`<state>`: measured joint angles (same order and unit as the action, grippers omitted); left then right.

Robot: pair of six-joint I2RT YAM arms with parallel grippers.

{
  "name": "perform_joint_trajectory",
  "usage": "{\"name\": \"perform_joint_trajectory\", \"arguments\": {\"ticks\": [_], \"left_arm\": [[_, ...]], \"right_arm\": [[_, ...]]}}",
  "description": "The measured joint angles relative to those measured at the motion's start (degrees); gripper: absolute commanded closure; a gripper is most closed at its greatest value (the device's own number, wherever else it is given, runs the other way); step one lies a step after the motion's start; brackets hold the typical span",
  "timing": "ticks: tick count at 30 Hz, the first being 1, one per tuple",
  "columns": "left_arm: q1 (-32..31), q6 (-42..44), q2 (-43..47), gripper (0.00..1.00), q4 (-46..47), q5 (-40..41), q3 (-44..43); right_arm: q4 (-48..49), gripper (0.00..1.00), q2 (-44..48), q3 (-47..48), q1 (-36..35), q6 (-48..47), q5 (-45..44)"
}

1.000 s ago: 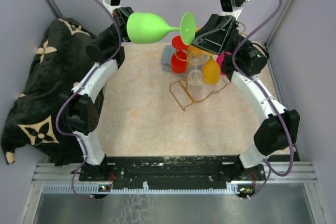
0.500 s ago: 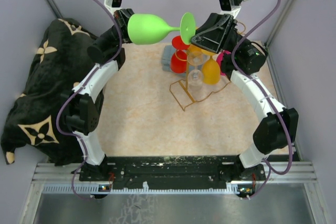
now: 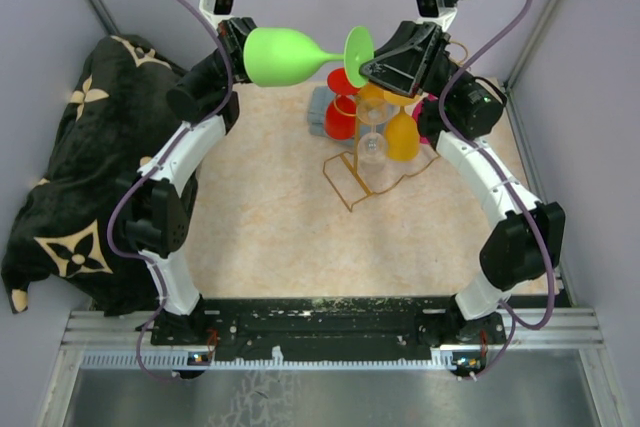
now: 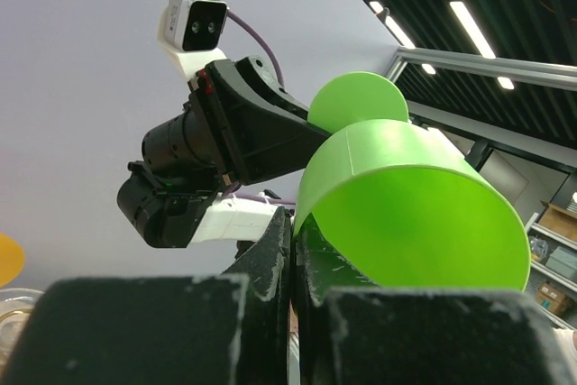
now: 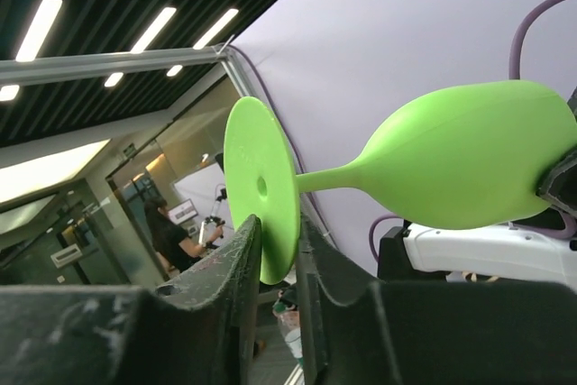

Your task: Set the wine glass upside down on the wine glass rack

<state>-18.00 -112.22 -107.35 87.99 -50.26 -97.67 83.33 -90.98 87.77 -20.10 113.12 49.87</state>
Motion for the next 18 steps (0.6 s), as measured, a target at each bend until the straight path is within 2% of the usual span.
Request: {"name": "perform_joint_trajectory", "arguments": {"ticks": [4, 5, 7, 9, 10, 14, 18], "left_arm": [[-0.22, -0.09, 0.00, 1.00, 0.00, 0.04, 0.00], [-0.24, -0.07, 0.00, 0.99, 0.00, 0.04, 0.00], [-0.24, -0.09, 0.00, 0.91, 0.09, 0.04, 0.00], [-0.24, -0.11, 0.00, 0.81, 0.15, 0.04, 0.00], [-0.24, -0.11, 0.00, 0.73, 0.13, 0.04, 0.00], [-0.22, -0.07, 0.00, 0.55, 0.07, -0.15, 0.22], [-0.17, -0.07, 0.00, 0.50, 0.11, -0.22, 0.55]], "right_arm": [[-0.15, 1.00, -0.22, 0.15, -0.15, 0.59, 0.17], [-0.20, 1.00, -0.22, 0.15, -0.28, 0.94, 0.17], [-0.24, 1.00, -0.22, 0.15, -0.74, 1.57, 0.15], [-0.26, 1.00, -0.22, 0.17, -1.01, 1.97, 0.15], [-0.26, 1.00, -0.22, 0.17, -1.01, 2.01, 0.17], [-0.09, 1.00, -0.15, 0.20, -1.11, 1.95, 0.22], [-0.04, 1.00, -0.15, 0.33, -1.11, 1.70, 0.13]]}}
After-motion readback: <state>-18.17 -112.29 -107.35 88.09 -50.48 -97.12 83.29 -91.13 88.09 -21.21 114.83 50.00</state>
